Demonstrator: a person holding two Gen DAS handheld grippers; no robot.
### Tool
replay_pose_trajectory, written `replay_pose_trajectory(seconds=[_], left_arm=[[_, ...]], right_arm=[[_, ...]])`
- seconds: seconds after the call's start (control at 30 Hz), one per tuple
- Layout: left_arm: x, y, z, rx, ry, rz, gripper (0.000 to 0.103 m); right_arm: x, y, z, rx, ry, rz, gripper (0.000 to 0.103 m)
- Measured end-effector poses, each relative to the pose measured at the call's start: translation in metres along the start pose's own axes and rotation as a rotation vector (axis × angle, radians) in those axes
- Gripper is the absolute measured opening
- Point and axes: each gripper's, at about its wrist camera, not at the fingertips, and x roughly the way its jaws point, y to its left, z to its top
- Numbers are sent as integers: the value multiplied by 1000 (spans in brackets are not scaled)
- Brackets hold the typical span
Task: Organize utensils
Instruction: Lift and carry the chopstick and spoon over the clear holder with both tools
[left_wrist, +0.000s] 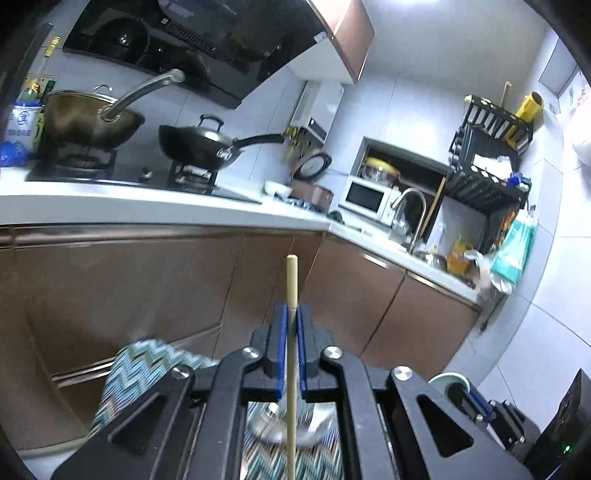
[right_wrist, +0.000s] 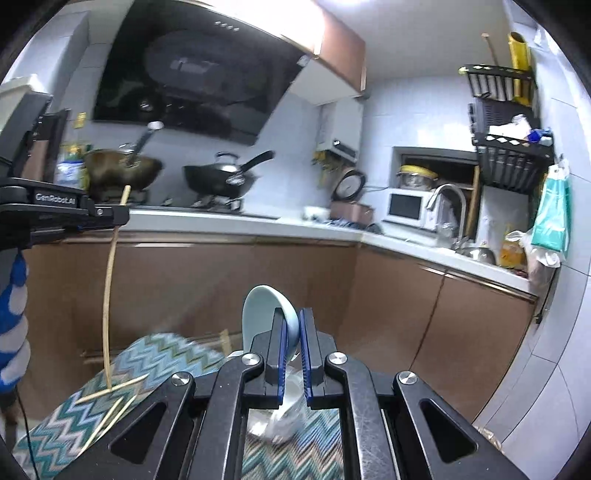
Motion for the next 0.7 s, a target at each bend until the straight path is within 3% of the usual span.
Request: replay_pose_trajectory(seconds=[0.2,0.43,0.7], left_arm=[[80,-17,-4,-4,-45,9,5],[162,-16,-41,4,-45,79,5],[200,0,-82,15,-37,126,5]], right_arm=[[66,-11,-18,19,-1,-60,7],[121,-13,-48,29,36,-91,7],[147,-6,-81,29,45,-103,7]])
